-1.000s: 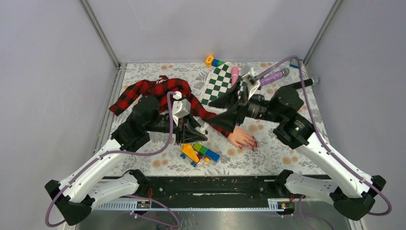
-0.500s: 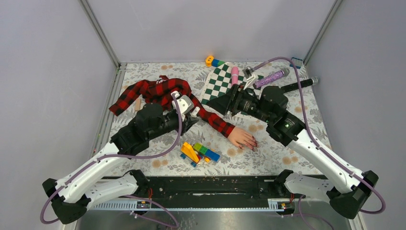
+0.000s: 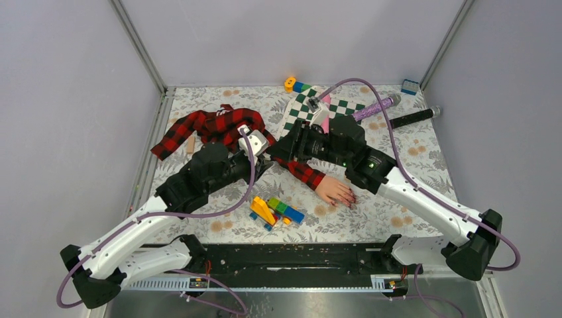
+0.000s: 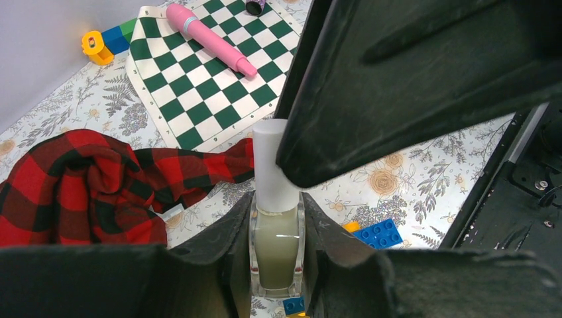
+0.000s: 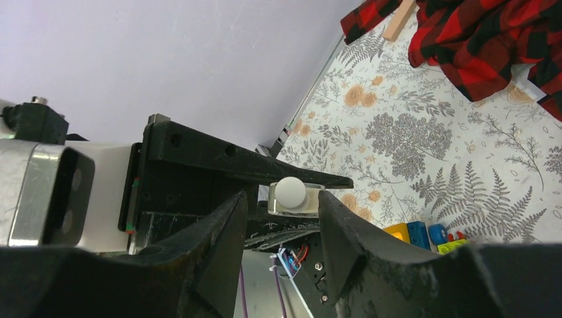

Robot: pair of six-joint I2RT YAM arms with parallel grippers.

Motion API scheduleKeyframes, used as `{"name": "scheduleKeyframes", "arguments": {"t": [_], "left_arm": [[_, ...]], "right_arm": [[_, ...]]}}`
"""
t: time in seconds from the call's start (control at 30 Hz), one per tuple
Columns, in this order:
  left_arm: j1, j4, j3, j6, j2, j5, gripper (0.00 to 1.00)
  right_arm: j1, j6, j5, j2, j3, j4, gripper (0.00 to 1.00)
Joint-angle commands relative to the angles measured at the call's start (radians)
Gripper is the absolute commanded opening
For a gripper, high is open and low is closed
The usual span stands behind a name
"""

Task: Paint the nails
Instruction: Unscrew the nail polish bottle.

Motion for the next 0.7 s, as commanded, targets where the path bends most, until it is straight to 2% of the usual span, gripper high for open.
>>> {"name": "scheduleKeyframes", "arguments": {"t": [0.0,0.17,0.33,0.5,0.57,0.67], "left_arm": [[-0.005,0.043,0.007,0.010,0.001,-0.026,0.00],[-0.007,0.042,0.006,0.013,0.006,-0.022,0.00],[-0.007,0.042,0.006,0.013,0.010,-0.029,0.00],[-0.008,0.040,0.006,0.016,0.014,-0.032,0.00],[-0.007,0.040,0.006,0.017,0.015,-0.033,0.00],[-0.008,0.040,0.006,0.019,0.013,-0.028,0.00]], "right_arm": [[0.027,0.003,0.035,0.026,0.086,-0.049,0.50],[0.034,-0.001,0.037,0.040,0.093,-0.042,0.48],[0.041,-0.022,0.048,0.058,0.111,-0.062,0.37],[0.046,-0.041,0.058,0.068,0.114,-0.078,0.35],[0.046,-0.044,0.058,0.069,0.106,-0.069,0.25],[0.046,-0.058,0.070,0.061,0.092,-0.056,0.03]]}}
